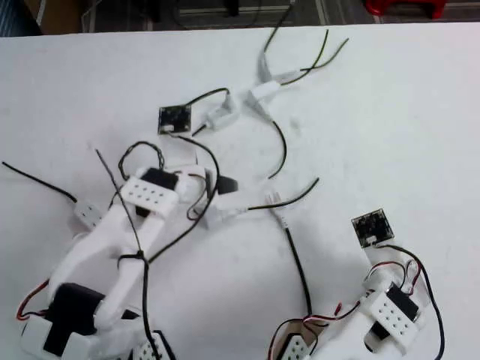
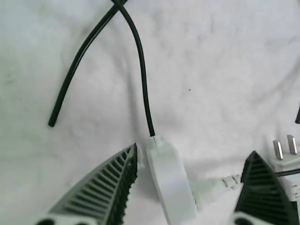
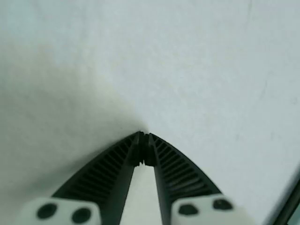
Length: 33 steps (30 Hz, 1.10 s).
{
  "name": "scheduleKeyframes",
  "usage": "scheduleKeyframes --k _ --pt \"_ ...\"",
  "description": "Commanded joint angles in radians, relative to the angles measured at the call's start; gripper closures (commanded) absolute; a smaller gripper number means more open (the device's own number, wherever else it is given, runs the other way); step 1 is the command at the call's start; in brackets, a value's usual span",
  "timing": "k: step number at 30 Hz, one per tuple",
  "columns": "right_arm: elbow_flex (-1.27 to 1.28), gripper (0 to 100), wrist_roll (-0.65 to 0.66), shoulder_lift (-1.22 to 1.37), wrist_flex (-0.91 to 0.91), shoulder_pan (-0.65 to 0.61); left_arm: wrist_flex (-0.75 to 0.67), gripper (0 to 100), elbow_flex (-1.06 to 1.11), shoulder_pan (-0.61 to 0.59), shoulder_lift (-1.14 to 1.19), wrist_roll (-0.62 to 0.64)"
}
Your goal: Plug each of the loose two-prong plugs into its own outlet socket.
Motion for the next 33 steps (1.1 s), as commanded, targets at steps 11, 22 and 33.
scheduleKeyframes --k 11,22,33 --pt "0.017 98.0 0.003 0.001 -0.001 -0.015 0.183 69 -0.298 -0.012 0.364 0.057" --pt "0.017 98.0 0.003 0.001 -0.001 -0.015 0.414 98 -0.552 0.028 0.559 -0.046" --pt "0.017 98.0 0.003 0.001 -0.001 -0.015 0.546 98 -0.847 -0.005 0.561 -0.048"
